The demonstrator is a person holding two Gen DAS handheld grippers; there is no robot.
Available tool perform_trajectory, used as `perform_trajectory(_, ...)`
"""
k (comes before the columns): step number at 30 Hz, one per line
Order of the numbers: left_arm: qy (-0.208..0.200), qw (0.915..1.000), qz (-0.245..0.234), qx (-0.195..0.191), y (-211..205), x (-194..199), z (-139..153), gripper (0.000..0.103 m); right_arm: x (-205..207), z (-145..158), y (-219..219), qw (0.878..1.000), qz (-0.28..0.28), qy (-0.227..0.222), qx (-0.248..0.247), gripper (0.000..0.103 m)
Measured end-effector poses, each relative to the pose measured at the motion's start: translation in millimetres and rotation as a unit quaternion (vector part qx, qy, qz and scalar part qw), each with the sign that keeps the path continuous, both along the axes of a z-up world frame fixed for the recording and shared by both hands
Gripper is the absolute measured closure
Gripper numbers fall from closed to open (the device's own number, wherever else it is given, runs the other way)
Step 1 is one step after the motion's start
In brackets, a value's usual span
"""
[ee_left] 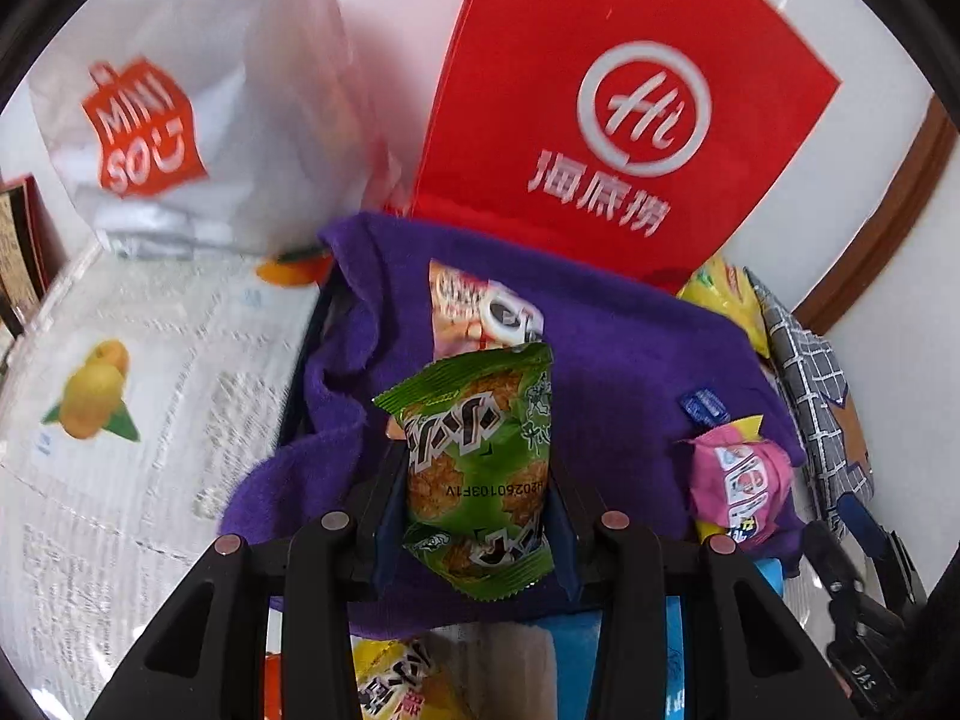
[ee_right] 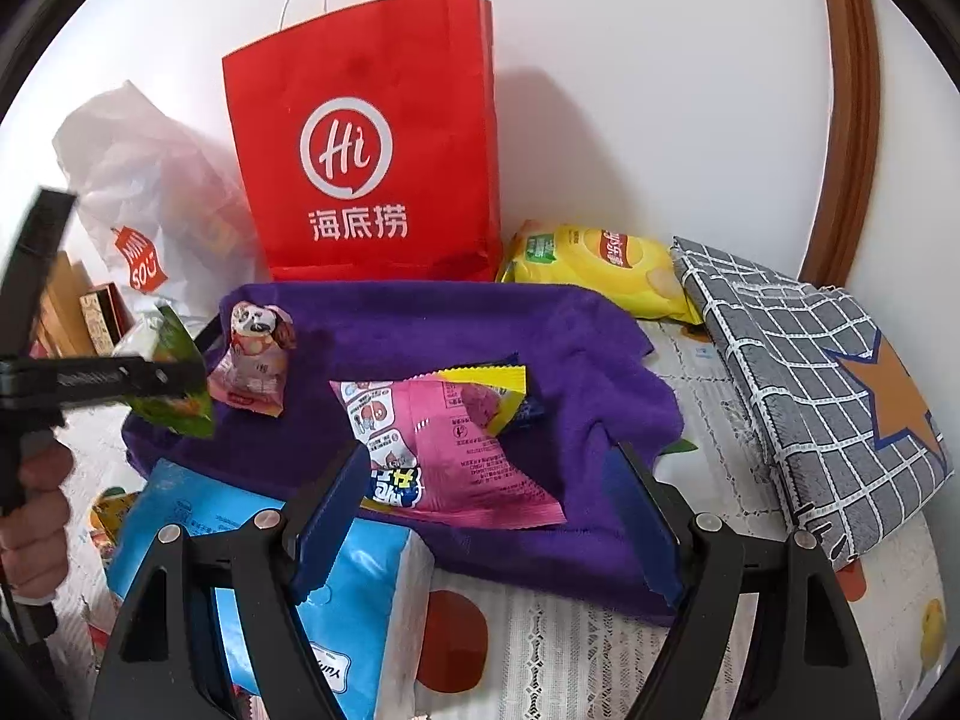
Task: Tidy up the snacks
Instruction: 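Lower the green chip bag onto the towel and open the left tool, then move the right tool to the pink pastry packet and close on it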
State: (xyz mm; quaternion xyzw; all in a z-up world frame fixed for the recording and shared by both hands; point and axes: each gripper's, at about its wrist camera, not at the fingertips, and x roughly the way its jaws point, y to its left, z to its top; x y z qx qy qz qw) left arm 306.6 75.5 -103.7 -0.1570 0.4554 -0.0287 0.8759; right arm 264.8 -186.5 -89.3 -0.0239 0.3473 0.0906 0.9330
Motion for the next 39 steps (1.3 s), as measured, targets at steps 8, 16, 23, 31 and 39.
perform_trajectory(8,0.018,0.9998,-0.006,0.001,-4.2,6.2,-6.7,0.045,1.2,2.7,-7.2,1.000,-0.007,0.005,0.015,0.023)
perform_trajectory(16,-0.004,0.9998,0.013,0.015,5.8,-20.0,14.9,0.036,-2.0,7.7,-9.1,1.000,-0.003,-0.003,0.012,0.023)
perform_trajectory(23,-0.016,0.9994,0.028,0.010,23.8,-65.5,22.5,0.036,-14.5,15.1,-13.1,1.000,0.006,-0.005,0.027,0.023)
perform_trajectory(31,-0.026,0.9983,0.052,0.010,41.6,-97.4,6.6,0.035,-60.4,6.5,-27.6,0.997,0.019,0.033,0.071,0.023)
perform_trajectory(39,-0.046,0.9977,0.047,-0.015,49.8,-103.8,-2.3,0.035,-102.8,-20.3,-16.7,0.993,0.038,0.084,0.077,0.023)
